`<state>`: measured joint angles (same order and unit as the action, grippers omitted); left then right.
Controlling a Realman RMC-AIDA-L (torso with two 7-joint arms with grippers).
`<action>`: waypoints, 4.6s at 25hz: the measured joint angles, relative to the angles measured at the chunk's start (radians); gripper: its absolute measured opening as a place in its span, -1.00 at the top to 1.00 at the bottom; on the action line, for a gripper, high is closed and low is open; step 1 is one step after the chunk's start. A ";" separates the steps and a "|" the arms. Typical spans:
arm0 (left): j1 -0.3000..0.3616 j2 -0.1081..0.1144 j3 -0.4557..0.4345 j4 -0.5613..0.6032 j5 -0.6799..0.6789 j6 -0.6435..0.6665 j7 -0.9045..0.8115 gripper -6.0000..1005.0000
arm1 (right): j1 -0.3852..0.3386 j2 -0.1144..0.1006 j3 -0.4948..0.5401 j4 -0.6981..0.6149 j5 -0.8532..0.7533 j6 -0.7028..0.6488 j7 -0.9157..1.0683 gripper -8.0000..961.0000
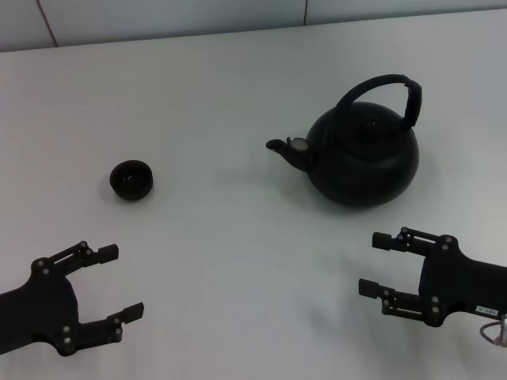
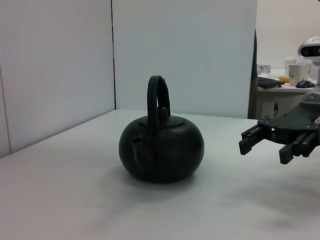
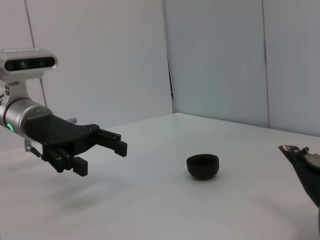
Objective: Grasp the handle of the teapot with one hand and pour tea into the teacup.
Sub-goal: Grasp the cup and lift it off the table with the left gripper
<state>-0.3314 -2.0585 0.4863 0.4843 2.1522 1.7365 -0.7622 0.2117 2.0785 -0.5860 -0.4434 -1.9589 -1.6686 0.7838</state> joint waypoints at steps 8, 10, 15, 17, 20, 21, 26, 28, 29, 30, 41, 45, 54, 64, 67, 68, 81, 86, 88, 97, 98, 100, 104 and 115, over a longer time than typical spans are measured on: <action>0.000 0.000 0.000 -0.001 0.000 0.003 0.000 -0.71 | 0.000 0.000 0.000 0.002 0.000 -0.003 0.000 -0.49; 0.000 0.000 0.000 -0.001 0.000 0.004 0.000 -0.71 | 0.000 0.000 0.000 0.002 0.000 -0.003 0.000 -0.49; 0.000 0.000 0.000 -0.001 0.000 0.004 0.000 -0.71 | 0.000 0.001 0.000 0.002 0.000 -0.003 0.000 -0.48; 0.000 0.000 0.000 -0.002 0.000 0.004 0.000 -0.71 | 0.000 0.002 0.000 0.003 0.000 -0.003 0.000 -0.49; 0.000 -0.001 0.000 -0.003 -0.001 0.004 0.000 -0.71 | 0.000 0.002 0.000 0.003 0.000 -0.003 0.000 -0.49; 0.000 -0.003 -0.002 -0.005 -0.003 0.004 0.000 -0.71 | 0.000 0.003 0.000 0.003 0.000 -0.002 0.000 -0.49; 0.000 -0.005 -0.031 -0.030 -0.022 0.001 0.000 -0.70 | 0.000 0.003 0.000 0.003 0.000 -0.002 0.000 -0.49; 0.000 -0.005 -0.039 -0.036 -0.030 -0.002 0.000 -0.70 | 0.001 0.003 0.000 0.003 0.000 -0.002 0.000 -0.49; 0.000 -0.005 -0.039 -0.036 -0.030 -0.002 0.000 -0.70 | 0.001 0.003 0.000 0.003 0.000 -0.002 0.000 -0.49; 0.002 -0.006 -0.063 -0.056 -0.056 -0.020 0.000 -0.70 | 0.001 0.004 0.000 0.003 0.001 -0.002 0.000 -0.49; 0.007 -0.012 -0.225 -0.126 -0.120 -0.185 0.014 -0.70 | 0.002 0.005 0.000 0.006 0.006 -0.002 0.001 -0.49; 0.004 -0.011 -0.232 -0.131 -0.149 -0.226 0.015 -0.70 | 0.010 0.004 0.000 0.025 0.007 -0.003 0.001 -0.48; -0.001 -0.011 -0.226 -0.132 -0.149 -0.236 0.017 -0.70 | 0.010 0.003 0.000 0.026 0.008 -0.003 0.001 -0.49; -0.008 -0.011 -0.174 -0.163 -0.138 -0.329 0.066 -0.69 | 0.011 0.003 0.000 0.026 0.008 -0.001 0.001 -0.49; -0.008 -0.011 -0.171 -0.163 -0.138 -0.333 0.067 -0.69 | 0.011 0.003 0.000 0.026 0.008 -0.001 0.001 -0.48; -0.008 -0.011 -0.170 -0.163 -0.139 -0.333 0.067 -0.69 | 0.011 0.003 0.000 0.026 0.008 0.000 0.001 -0.48; -0.059 -0.012 -0.176 -0.233 -0.145 -0.385 0.106 -0.69 | 0.011 0.003 0.002 0.026 0.005 -0.001 0.000 -0.48; -0.100 -0.013 -0.178 -0.271 -0.147 -0.442 0.106 -0.69 | 0.009 0.002 0.004 0.025 0.003 -0.003 0.000 -0.49; -0.111 -0.013 -0.178 -0.282 -0.149 -0.459 0.108 -0.69 | 0.008 0.002 0.004 0.025 0.003 -0.003 0.000 -0.49; -0.165 -0.017 -0.196 -0.345 -0.175 -0.539 0.142 -0.69 | 0.009 0.000 0.006 0.021 0.005 -0.004 0.000 -0.49; -0.165 -0.017 -0.196 -0.345 -0.175 -0.539 0.142 -0.68 | 0.009 0.000 0.006 0.021 0.005 -0.004 0.000 -0.49; -0.172 -0.017 -0.196 -0.357 -0.183 -0.552 0.153 -0.68 | 0.009 -0.001 0.008 0.020 0.006 -0.005 0.000 -0.49; -0.198 -0.018 -0.198 -0.387 -0.207 -0.601 0.185 -0.68 | 0.010 -0.002 0.010 0.019 0.006 -0.005 0.000 -0.49; -0.231 -0.020 -0.203 -0.407 -0.219 -0.656 0.197 -0.68 | 0.011 -0.003 0.009 0.014 0.007 -0.005 0.000 -0.49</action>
<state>-0.5627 -2.0787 0.2834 0.0778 1.9334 1.0805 -0.5653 0.2224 2.0754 -0.5768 -0.4298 -1.9516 -1.6736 0.7839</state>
